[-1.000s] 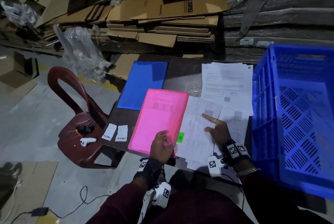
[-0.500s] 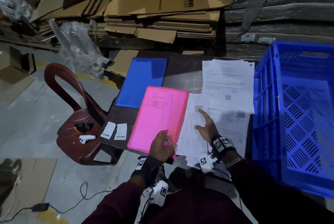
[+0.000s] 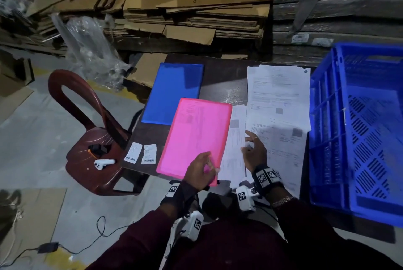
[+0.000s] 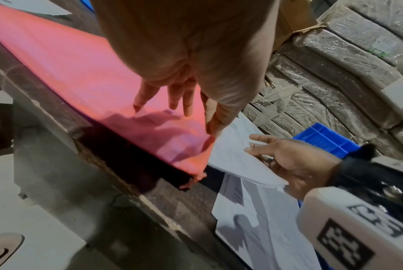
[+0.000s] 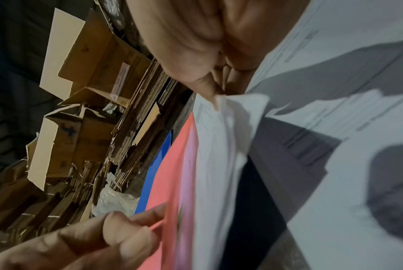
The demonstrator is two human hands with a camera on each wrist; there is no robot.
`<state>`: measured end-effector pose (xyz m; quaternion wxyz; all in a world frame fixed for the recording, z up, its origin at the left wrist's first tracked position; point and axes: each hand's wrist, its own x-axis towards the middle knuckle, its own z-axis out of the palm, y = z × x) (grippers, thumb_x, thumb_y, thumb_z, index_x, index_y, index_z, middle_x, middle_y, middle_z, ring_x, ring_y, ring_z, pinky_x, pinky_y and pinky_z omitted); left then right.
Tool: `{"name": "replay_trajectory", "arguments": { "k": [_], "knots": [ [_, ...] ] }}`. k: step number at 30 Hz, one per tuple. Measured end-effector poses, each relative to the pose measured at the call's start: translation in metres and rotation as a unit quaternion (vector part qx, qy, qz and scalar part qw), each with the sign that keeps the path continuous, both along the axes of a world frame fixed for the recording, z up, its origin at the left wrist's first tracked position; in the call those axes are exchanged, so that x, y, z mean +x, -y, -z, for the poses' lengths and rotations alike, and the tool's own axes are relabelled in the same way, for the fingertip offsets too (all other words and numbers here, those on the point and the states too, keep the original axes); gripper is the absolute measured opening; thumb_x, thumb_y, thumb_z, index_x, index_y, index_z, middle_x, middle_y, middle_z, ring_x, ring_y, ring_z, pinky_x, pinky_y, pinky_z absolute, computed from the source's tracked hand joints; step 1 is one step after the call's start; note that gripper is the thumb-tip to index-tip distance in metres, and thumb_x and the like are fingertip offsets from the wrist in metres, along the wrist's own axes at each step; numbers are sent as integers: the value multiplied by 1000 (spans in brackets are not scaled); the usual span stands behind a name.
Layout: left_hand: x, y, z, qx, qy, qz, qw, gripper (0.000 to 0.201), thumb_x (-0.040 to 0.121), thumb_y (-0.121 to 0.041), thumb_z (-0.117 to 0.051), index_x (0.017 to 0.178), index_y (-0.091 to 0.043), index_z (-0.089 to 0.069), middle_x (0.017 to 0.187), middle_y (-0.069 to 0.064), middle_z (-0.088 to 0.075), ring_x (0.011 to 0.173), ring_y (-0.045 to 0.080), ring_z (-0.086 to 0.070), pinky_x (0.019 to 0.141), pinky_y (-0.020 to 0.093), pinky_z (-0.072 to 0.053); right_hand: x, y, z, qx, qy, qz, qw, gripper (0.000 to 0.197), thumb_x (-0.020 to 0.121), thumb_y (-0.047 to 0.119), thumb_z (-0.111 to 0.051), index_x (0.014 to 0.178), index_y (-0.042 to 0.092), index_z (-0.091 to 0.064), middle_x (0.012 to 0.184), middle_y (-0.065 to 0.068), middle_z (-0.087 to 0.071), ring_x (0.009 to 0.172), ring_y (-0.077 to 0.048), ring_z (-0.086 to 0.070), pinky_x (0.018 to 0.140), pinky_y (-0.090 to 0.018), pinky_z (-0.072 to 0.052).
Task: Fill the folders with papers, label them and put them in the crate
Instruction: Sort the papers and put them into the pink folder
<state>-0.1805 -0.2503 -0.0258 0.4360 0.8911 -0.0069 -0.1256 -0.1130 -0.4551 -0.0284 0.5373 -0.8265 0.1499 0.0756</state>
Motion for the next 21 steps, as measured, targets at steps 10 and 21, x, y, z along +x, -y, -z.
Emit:
{"name": "replay_trajectory", "arguments": {
  "k": [10,21],
  "knots": [
    [15,-84,10,324,-59,171,929,110,56,-97,-21,151,-48,4,161,4,17,147,39,8,107,75,-4,-15,8,5,12,-20,0,1000,52,83,-17,-53,120,17,-65,110,0,-68,94,-15,-66,80,-21,-56],
    [16,-82,15,309,-20,91,947,105,51,-100,-4,147,-56,-1,163,8,5,148,41,1,107,73,0,-11,-26,5,8,-25,41,999,46,84,-18,-47,109,11,-73,106,0,-71,82,3,-60,57,-2,-46]
  ]
}}
